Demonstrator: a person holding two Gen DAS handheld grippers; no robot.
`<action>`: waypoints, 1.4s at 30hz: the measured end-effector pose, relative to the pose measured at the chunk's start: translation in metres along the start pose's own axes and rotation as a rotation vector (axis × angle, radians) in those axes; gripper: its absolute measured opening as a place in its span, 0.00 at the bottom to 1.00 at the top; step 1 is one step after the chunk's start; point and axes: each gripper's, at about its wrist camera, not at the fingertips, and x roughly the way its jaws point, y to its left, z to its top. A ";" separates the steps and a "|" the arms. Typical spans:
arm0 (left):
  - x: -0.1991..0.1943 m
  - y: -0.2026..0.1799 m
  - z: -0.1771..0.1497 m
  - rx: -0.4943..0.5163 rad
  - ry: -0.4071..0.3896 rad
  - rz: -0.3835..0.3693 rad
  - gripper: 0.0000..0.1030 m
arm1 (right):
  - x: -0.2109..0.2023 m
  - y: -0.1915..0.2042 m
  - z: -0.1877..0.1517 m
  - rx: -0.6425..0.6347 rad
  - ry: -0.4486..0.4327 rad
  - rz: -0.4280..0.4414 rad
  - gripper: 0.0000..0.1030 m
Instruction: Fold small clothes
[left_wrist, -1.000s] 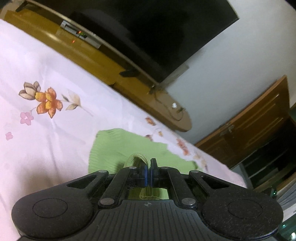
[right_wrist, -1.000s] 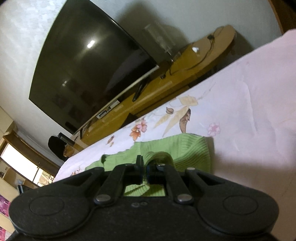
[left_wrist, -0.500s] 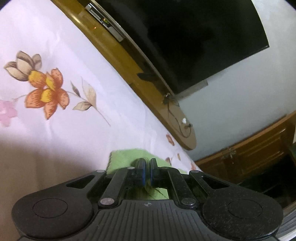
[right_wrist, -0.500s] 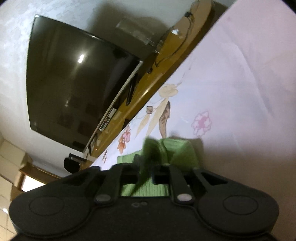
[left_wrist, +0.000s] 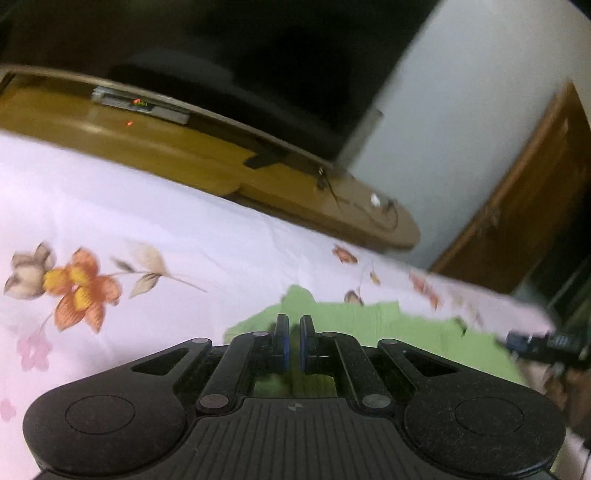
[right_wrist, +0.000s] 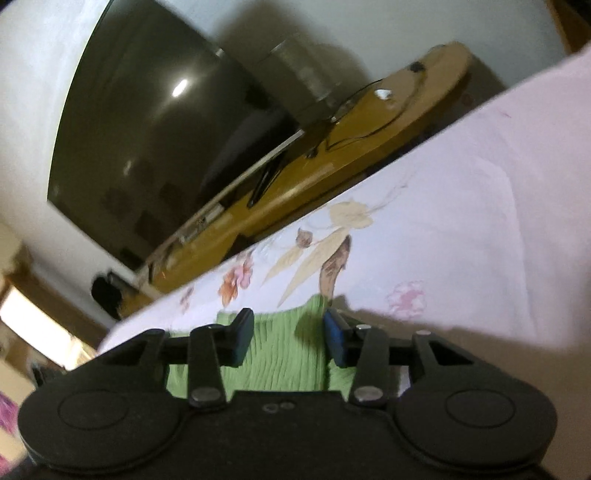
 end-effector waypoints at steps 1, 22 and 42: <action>0.004 -0.001 0.002 0.016 0.023 0.008 0.03 | 0.001 0.004 0.000 -0.028 0.010 -0.013 0.39; 0.010 -0.018 0.005 0.120 -0.012 0.081 0.03 | 0.006 0.023 -0.007 -0.215 -0.016 -0.080 0.05; 0.011 -0.025 0.013 0.222 -0.035 0.138 0.72 | 0.014 0.011 -0.010 -0.166 0.015 -0.056 0.19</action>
